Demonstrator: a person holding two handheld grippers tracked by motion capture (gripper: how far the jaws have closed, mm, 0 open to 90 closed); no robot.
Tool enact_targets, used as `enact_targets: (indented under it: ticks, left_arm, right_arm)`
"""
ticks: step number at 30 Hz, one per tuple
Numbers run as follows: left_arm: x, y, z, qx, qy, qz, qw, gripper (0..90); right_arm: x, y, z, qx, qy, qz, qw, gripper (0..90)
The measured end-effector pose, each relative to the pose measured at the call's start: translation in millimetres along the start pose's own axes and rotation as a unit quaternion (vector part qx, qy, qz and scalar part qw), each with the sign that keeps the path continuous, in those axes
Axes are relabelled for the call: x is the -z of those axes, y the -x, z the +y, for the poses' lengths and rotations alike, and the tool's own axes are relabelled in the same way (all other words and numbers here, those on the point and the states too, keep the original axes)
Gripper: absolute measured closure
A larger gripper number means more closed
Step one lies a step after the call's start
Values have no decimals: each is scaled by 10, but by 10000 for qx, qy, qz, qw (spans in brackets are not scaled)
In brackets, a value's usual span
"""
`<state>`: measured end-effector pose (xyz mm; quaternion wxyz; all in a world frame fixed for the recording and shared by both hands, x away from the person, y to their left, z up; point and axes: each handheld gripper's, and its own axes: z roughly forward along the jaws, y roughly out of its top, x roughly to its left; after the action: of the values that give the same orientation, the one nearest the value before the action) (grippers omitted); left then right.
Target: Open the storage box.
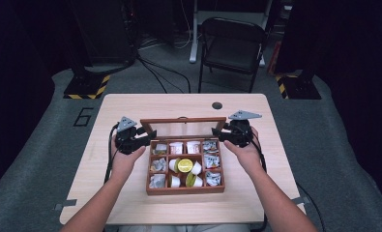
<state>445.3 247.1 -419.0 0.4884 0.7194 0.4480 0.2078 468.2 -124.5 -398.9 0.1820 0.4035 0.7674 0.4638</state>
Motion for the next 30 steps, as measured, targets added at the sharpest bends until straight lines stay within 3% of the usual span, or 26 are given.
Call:
enact_targets:
  ticks: [10,19,23,30]
  left_arm:
    - [-116,-42,-77,51,-105,24,9999,468]
    - [-206,-88,-99,212,-22,15,9998,475]
    - [-217,-115,-99,161,-34,-6,9999,486]
    - [-267,-129,-109,193,-23,-24,9998,485]
  right_arm:
    - [-32,42,26,-101,45,37,9999,496]
    - [-57,67,87,-118,79,-5,9999,494]
    - [-78,84,93,-138,80,11,9999,476]
    - [-196,139,24,-111,-74,62,9999,448]
